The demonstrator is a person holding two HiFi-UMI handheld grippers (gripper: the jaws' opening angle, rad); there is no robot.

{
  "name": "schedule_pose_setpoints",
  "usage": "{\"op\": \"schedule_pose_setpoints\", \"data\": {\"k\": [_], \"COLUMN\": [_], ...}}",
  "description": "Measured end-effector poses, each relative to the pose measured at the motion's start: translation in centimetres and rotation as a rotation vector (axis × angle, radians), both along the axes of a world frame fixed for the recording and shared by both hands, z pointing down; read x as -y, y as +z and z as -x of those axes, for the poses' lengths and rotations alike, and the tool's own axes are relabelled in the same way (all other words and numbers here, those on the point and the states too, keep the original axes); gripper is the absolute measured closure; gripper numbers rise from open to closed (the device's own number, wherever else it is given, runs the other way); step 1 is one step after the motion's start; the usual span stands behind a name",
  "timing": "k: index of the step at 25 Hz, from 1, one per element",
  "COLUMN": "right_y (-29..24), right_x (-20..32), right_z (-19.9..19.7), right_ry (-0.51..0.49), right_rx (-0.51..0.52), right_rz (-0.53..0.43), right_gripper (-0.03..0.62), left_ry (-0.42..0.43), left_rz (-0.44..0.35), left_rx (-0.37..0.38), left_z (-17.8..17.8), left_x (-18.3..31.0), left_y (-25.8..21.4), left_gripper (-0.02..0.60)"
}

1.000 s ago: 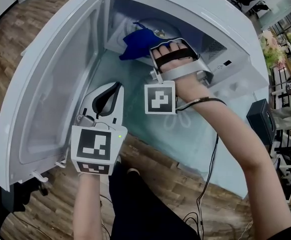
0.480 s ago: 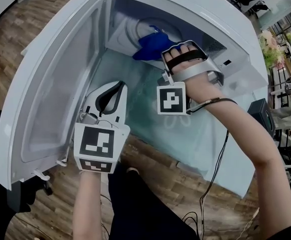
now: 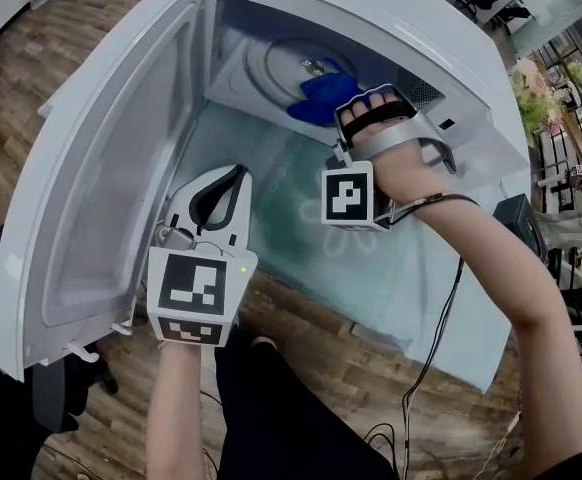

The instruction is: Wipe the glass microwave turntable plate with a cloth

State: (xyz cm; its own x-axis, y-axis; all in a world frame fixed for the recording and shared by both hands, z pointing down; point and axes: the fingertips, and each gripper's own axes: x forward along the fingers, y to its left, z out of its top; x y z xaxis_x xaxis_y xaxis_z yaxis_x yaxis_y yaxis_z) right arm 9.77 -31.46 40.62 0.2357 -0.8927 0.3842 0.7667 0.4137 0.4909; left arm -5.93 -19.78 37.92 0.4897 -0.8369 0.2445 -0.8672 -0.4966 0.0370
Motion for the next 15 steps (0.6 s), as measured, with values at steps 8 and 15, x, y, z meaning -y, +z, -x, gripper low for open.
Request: {"op": "schedule_pose_setpoints", "data": {"k": [8,15], "right_y": [0.2,-1.5], "right_x": [-0.3,-1.8], "right_z": [-1.2,0.3], "right_ry": [0.064,0.048], "right_rx": [0.013,0.101], "right_rz": [0.019,0.026], "right_gripper": [0.548,0.548], "left_ry": [0.003,0.001], "left_rz": [-0.006,-0.002], "left_rx": [0.0,0.004], "left_z": [-0.1,0.0], "left_x": [-0.2,-0.6], "left_y": [-0.5,-1.1], "left_gripper": [0.574,0.574]}}
